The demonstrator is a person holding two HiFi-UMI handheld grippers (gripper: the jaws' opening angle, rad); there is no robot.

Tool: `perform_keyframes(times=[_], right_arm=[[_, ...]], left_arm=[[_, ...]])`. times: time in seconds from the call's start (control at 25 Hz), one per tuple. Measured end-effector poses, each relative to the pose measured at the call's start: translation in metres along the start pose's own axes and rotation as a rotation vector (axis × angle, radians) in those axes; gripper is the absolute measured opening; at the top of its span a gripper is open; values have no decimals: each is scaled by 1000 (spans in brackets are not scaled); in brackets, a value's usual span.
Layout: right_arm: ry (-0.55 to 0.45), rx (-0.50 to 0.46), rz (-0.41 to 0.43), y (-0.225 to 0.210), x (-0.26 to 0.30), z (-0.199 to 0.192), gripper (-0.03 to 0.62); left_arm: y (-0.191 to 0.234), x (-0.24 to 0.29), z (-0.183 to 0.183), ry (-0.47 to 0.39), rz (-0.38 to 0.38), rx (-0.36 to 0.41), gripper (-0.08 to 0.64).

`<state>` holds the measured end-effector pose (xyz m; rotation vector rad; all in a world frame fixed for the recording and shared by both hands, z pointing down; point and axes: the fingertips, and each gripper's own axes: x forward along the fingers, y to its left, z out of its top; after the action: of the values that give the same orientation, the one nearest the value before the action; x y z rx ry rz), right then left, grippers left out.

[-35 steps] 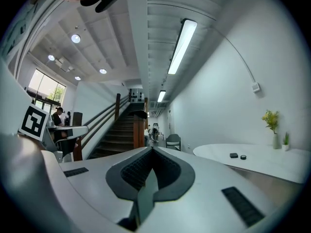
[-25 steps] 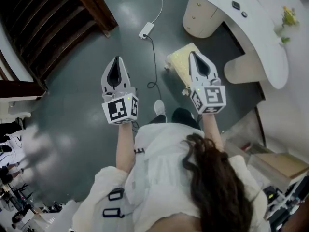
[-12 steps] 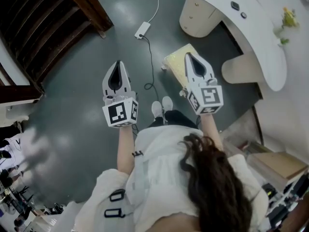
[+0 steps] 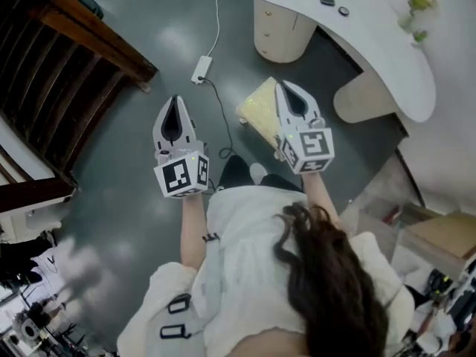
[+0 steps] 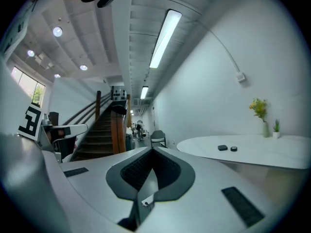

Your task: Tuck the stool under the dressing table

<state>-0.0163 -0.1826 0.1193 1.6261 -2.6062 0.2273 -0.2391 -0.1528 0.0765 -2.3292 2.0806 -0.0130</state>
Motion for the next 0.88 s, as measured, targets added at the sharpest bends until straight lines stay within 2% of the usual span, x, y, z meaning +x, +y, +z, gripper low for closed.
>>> perform_keyframes(times=[0.16,0.4,0.52,0.72,0.88], right_arm=[[10,30,-98,-39,-18,-14,3],[-26,16,-339,-94,-45,-5,3],[-36,23,-500,-117,-68,-1,3],[-62,25,-732,-124,-103,7,3],[-77,33,-904,-108,-131,8,3]], left_arm=[[-34,41,-5,11,-113,4,3],[-82,107,-6,-8,-318,-3,3],[-112,129,-11,-7,-451,-4,3],[-145,157,-18,13,-652,-3,3],[-167,167,-16,2,-810,14,3]])
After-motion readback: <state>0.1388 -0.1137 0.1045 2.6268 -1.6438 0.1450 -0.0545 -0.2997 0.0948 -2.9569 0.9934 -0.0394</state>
